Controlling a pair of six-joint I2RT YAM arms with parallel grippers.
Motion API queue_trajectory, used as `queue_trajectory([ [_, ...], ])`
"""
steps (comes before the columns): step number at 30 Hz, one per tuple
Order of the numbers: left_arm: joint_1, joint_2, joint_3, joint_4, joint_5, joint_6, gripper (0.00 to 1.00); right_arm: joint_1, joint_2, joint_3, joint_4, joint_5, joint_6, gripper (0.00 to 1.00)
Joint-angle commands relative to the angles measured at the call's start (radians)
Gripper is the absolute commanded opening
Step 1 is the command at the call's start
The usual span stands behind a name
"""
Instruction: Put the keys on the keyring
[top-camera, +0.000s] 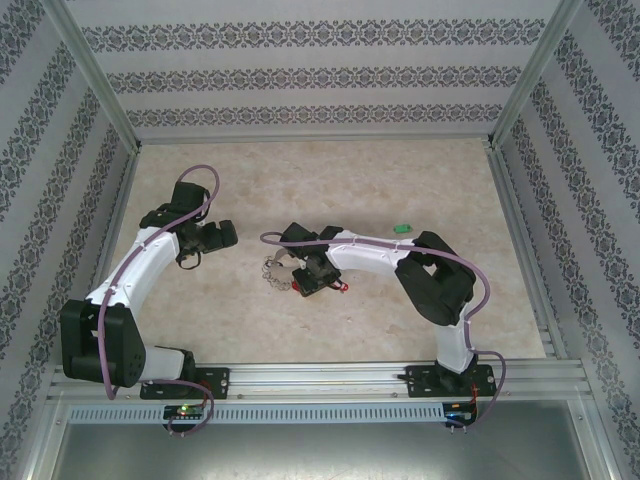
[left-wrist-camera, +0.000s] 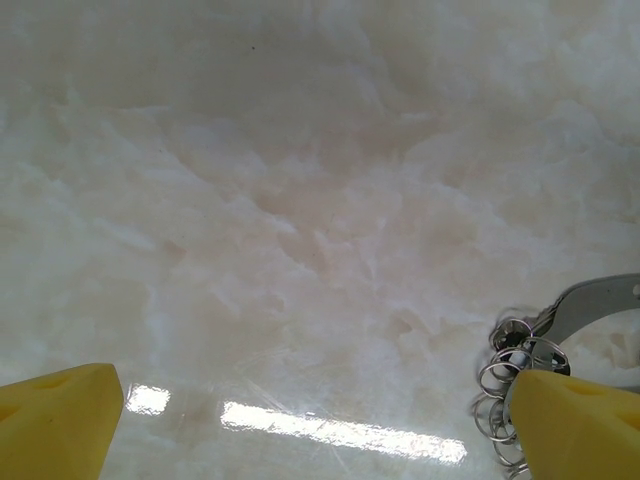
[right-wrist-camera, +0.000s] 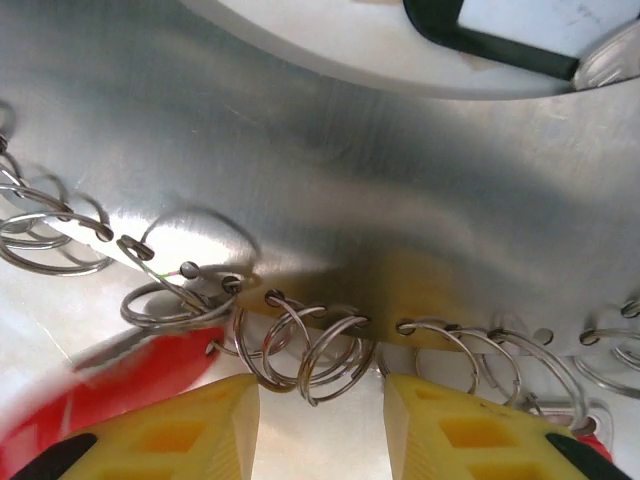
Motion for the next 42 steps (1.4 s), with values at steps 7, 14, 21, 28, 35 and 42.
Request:
queue_trajectory([
  [7, 0.001, -0.028, 0.092, -0.05, -0.022, 0.001, 1.0, -0.003, -0.036, -0.018, 0.007, 0.063, 0.015, 0.37],
  [14, 0.001, -0.018, 0.097, -0.046, -0.019, -0.007, 1.0, 0.015, -0.081, -0.045, 0.026, 0.145, 0.021, 0.36],
  [21, 0.001, -0.021, 0.087, -0.038, -0.006, -0.012, 1.0, 0.015, -0.09, -0.061, 0.032, 0.172, 0.026, 0.38],
  [28, 0.001, -0.021, 0.084, -0.033, 0.002, -0.009, 1.0, 0.014, -0.063, -0.044, 0.024, 0.175, 0.018, 0.36],
  [35, 0.001, -0.012, 0.077, -0.036, 0.03, -0.009, 1.0, 0.009, -0.054, -0.04, 0.014, 0.206, 0.028, 0.34],
  [42, 0.001, -0.002, 0.07, -0.023, 0.042, -0.002, 1.0, 0.003, -0.05, -0.039, 0.006, 0.236, 0.036, 0.32],
])
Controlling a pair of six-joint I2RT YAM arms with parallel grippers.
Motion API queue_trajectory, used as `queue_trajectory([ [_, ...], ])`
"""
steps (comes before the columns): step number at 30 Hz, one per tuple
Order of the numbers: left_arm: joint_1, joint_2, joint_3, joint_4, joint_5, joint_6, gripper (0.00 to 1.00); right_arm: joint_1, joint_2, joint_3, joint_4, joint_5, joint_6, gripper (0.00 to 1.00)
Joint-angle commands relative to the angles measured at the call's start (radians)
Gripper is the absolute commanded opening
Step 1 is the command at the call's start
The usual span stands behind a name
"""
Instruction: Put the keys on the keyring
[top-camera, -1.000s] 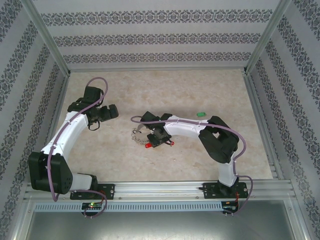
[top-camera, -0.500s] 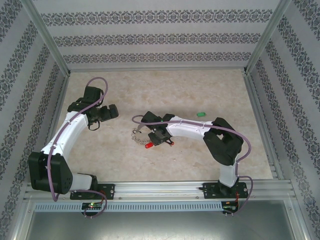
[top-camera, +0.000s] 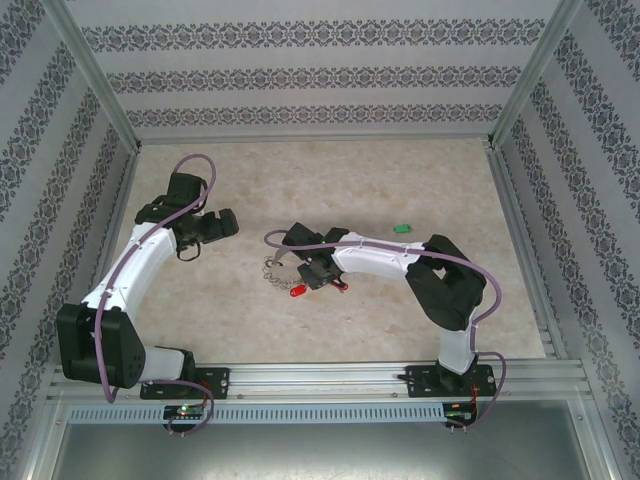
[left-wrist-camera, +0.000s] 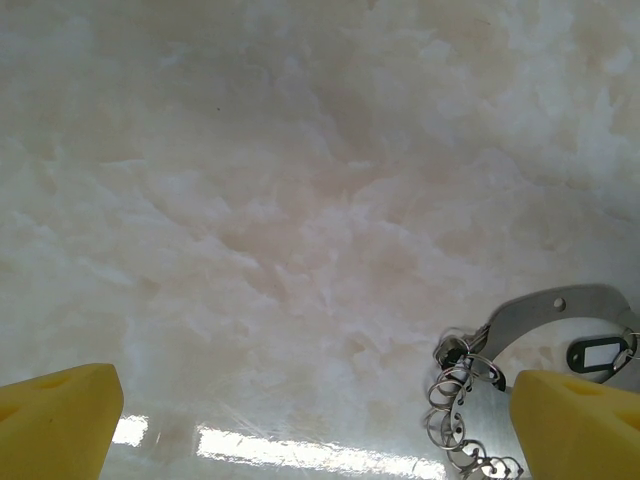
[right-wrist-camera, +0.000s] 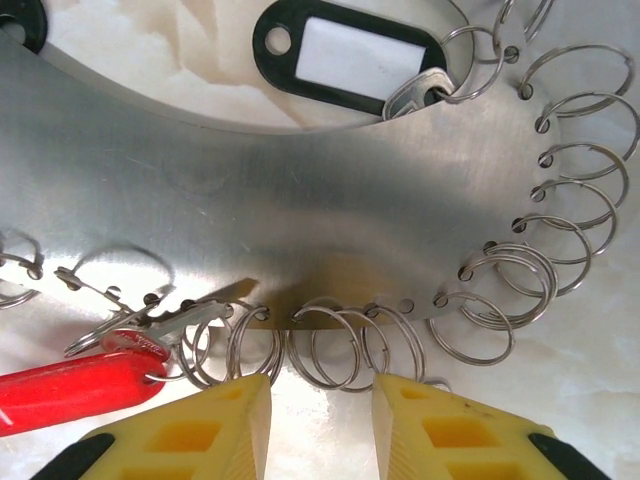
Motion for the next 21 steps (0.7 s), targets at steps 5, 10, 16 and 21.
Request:
queue_trajectory([
  [5, 0.001, 0.015, -0.006, -0.002, 0.027, -0.001, 1.0, -0.01, -0.021, -0.03, 0.031, 0.032, 0.002, 0.34],
  [10, 0.001, 0.038, -0.003, 0.005, 0.054, -0.013, 1.0, -0.017, -0.089, -0.104, 0.136, -0.054, -0.084, 0.39],
  [16, 0.001, 0.038, -0.003, 0.006, 0.057, -0.024, 1.0, -0.06, -0.085, -0.1, 0.157, -0.199, -0.156, 0.39],
  [21, 0.001, 0.017, -0.028, 0.004, 0.05, -0.022, 1.0, -0.071, -0.078, -0.079, 0.147, -0.235, -0.18, 0.39],
])
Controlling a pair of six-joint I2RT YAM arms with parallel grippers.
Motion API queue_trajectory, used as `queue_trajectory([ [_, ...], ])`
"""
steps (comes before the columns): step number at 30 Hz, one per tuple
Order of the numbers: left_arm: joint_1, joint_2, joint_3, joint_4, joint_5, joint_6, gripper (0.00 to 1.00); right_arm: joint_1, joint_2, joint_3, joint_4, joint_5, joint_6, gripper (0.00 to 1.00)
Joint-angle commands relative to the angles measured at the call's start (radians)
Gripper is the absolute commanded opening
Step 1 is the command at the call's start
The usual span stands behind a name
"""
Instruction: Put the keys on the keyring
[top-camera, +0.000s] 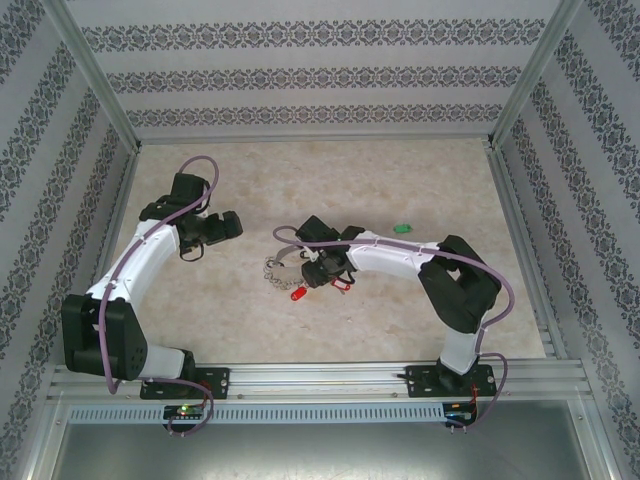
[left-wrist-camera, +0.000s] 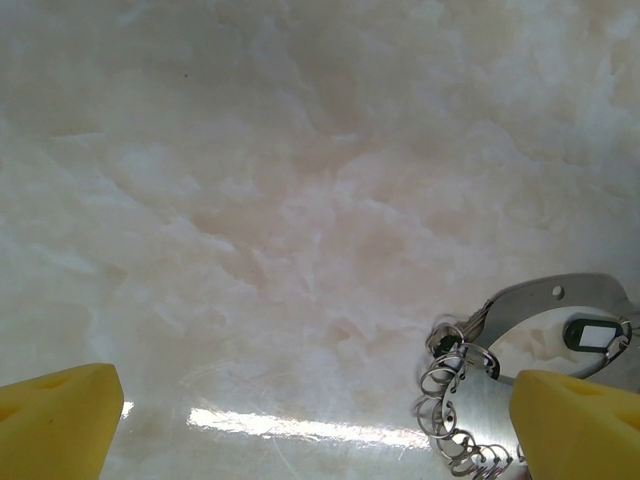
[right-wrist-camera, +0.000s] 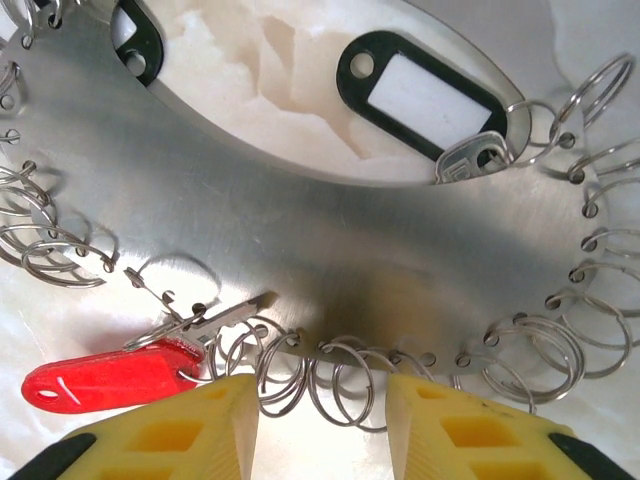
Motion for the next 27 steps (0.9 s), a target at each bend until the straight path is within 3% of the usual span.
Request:
queue_trajectory([
  [1, 0.001, -0.024, -0.023, 0.0, -0.006, -0.018, 1.0, -0.003, 0.0, 0.028, -0.007, -0.059, -0.039, 0.39],
  [9, 0.001, -0.028, -0.031, -0.001, -0.004, -0.016, 1.0, -0.007, 0.072, 0.089, -0.092, -0.113, -0.063, 0.35],
  [27, 0.001, 0.0, -0.009, 0.004, 0.02, -0.031, 1.0, -0.052, 0.041, 0.041, -0.093, 0.013, -0.043, 0.24],
])
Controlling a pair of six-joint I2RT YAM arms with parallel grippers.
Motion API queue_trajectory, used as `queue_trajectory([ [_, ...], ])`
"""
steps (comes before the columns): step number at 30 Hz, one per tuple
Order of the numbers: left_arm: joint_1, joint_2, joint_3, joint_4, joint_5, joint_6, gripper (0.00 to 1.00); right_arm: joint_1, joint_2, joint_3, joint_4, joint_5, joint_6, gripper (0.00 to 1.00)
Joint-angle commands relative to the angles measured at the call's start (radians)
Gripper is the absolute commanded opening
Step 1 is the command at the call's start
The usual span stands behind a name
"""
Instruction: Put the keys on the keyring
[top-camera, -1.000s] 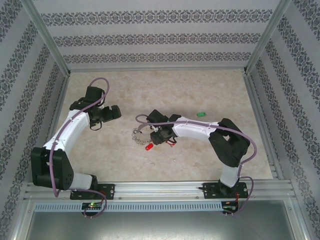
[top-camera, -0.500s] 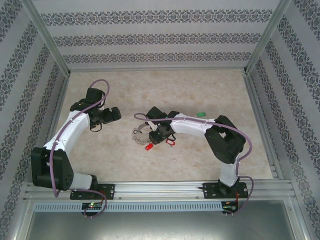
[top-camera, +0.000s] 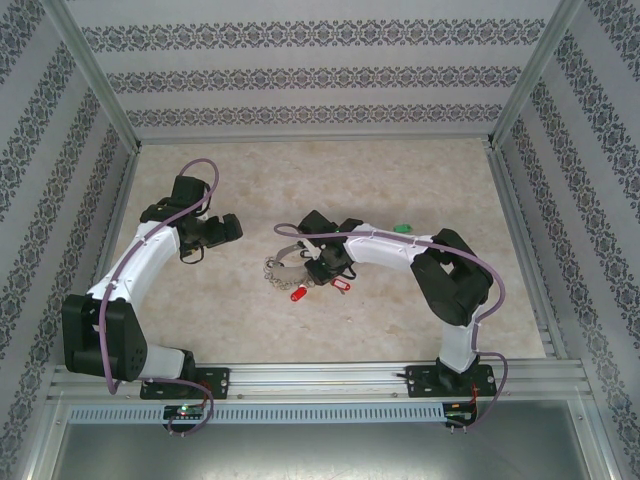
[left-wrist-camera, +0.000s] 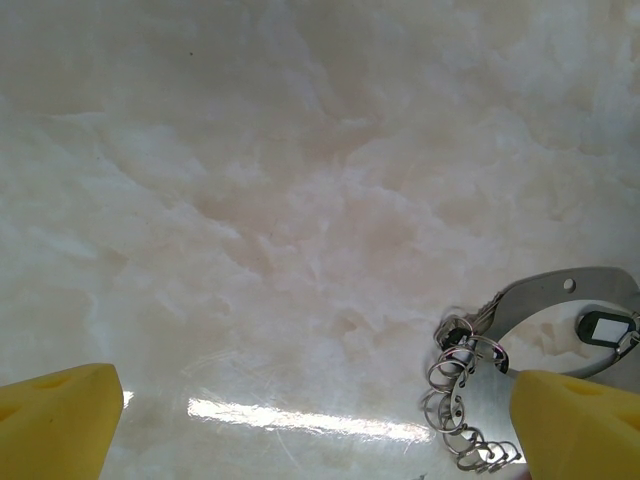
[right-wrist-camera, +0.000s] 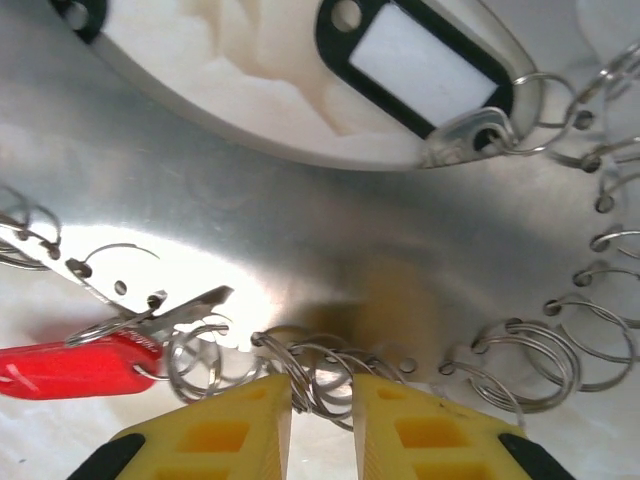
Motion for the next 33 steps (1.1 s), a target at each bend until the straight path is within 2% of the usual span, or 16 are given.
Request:
queue_trajectory([
  [1, 0.001, 0.009, 0.013, 0.008, 0.025, -0.02, 1.0, -0.008, -0.022, -0.02, 0.004, 0.042, 0.009, 0.24],
  [6, 0.001, 0.043, 0.044, 0.012, 0.047, -0.025, 1.0, -0.003, -0.011, -0.004, 0.012, -0.029, -0.005, 0.24],
  [13, 0.001, 0.053, 0.037, 0.013, 0.048, -0.026, 1.0, 0.008, -0.026, 0.024, -0.032, -0.045, -0.006, 0.25],
  [20, 0.001, 0.039, 0.02, 0.026, 0.055, -0.025, 1.0, 0.007, -0.048, 0.059, -0.079, -0.041, 0.007, 0.34],
  [28, 0.001, 0.031, 0.004, 0.038, 0.056, -0.025, 1.0, 0.001, -0.031, 0.101, -0.103, -0.104, 0.033, 0.3],
  [33, 0.001, 0.038, 0.007, 0.031, 0.056, -0.023, 1.0, 0.002, 0.018, 0.13, -0.127, -0.137, 0.037, 0.31],
])
